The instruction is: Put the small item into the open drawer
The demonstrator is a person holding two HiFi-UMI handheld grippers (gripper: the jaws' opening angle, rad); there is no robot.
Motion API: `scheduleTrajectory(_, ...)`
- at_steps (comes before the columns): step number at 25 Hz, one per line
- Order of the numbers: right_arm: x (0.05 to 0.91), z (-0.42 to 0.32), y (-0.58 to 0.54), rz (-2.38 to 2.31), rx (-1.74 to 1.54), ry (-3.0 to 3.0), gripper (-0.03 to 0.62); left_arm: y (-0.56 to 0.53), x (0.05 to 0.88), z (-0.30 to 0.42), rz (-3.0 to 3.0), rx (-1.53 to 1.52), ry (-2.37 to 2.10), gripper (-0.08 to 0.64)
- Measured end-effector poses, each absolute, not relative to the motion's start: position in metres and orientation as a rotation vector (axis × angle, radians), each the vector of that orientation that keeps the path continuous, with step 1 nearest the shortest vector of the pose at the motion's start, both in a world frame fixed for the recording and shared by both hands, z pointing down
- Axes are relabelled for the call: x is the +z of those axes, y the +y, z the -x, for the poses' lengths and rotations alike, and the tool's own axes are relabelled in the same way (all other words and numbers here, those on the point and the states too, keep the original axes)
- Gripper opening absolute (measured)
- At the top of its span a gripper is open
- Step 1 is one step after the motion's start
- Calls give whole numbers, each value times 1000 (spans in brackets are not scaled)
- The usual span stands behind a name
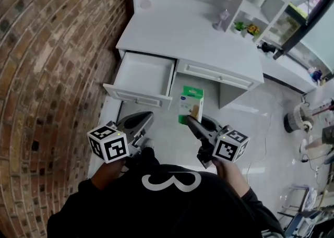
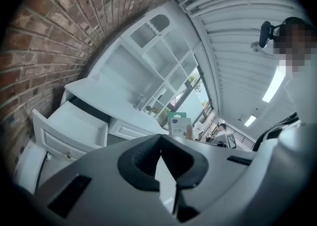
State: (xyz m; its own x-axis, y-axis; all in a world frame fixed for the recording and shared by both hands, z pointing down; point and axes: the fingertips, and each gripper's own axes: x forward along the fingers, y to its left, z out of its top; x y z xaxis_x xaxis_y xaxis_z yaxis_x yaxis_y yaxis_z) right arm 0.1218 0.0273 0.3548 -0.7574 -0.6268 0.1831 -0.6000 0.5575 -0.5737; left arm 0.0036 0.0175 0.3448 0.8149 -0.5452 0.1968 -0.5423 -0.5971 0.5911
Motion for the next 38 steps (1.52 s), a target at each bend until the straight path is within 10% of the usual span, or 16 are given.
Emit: scheduleTrajectory(38,512,0,-222,1292,-1118,3144,89,-194,448,122,-2205,183,-868,2)
